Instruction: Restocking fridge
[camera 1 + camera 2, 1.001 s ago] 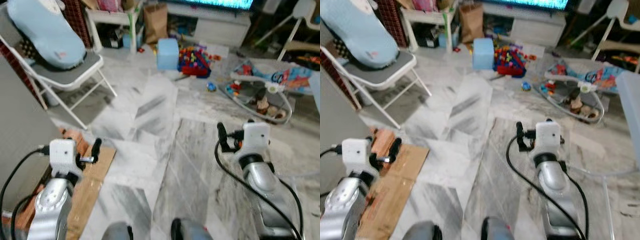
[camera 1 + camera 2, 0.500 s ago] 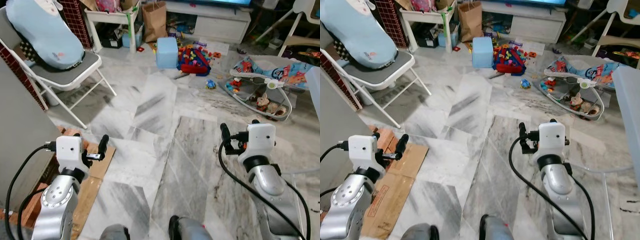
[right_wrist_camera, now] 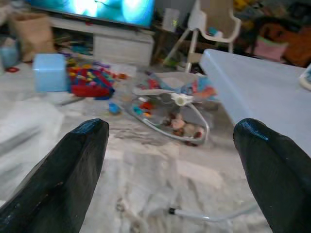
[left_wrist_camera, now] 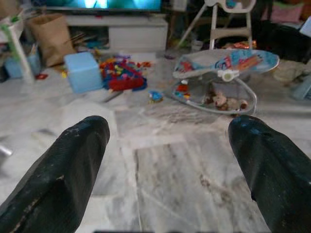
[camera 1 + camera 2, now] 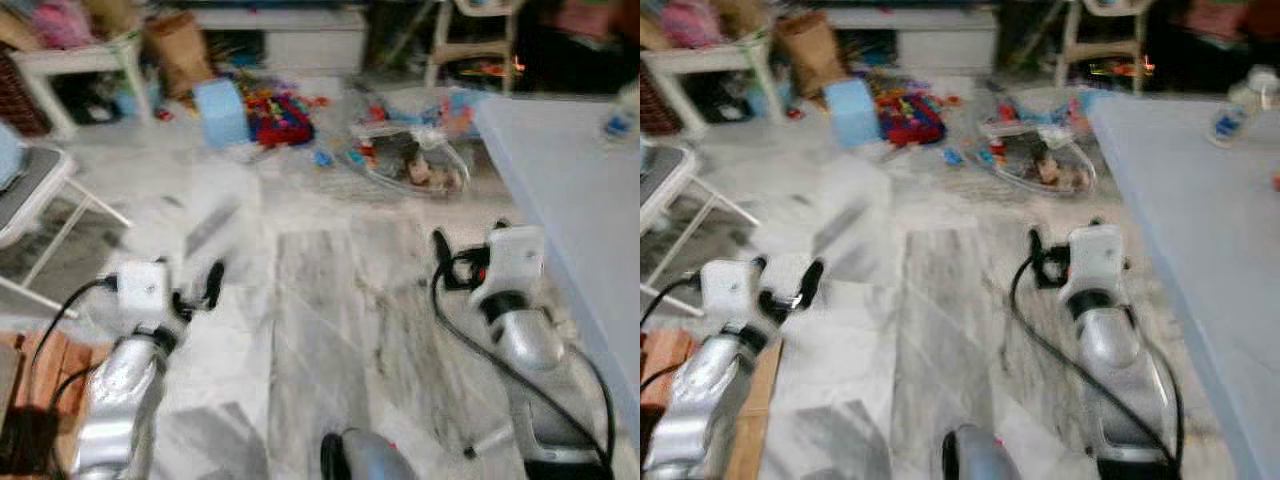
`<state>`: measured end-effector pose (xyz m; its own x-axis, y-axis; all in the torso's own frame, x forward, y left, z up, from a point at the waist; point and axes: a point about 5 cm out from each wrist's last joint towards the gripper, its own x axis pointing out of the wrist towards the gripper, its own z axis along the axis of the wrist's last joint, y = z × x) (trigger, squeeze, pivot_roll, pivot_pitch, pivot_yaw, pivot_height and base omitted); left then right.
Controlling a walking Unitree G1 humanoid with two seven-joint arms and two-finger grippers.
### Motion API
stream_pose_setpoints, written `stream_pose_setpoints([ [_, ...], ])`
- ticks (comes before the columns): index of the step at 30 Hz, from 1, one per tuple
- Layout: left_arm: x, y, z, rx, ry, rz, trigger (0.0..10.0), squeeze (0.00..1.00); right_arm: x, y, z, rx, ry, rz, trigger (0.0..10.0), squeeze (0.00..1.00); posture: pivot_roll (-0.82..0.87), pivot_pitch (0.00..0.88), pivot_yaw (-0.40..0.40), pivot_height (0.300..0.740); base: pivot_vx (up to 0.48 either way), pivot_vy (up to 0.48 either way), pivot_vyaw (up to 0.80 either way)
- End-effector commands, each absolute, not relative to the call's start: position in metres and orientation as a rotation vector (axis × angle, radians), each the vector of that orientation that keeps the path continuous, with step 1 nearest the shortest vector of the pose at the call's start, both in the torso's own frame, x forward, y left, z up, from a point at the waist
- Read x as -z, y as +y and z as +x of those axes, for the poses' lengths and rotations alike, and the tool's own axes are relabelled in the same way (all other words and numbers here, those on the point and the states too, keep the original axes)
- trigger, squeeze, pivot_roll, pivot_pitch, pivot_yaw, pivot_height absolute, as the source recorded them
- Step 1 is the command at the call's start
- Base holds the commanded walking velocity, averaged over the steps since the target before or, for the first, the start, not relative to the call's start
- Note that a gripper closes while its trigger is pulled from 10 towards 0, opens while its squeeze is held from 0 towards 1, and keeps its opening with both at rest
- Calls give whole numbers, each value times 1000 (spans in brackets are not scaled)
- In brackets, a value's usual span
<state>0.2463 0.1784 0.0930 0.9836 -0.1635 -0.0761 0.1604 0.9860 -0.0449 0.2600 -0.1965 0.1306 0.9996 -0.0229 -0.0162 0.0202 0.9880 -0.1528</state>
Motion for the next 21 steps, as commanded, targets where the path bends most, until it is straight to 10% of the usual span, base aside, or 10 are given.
stream_pose_setpoints([
  [1,-92,189,243,133,88,-21,10000,0,-135,-190,262,2,2,-143,10000,0,-27,126,-24,740,424,0,-800],
  [21,-90,182,249,144,98,-41,10000,0,-134,-186,266,-3,3,-134,10000,0,-31,121,-26,740,300,333,-465],
])
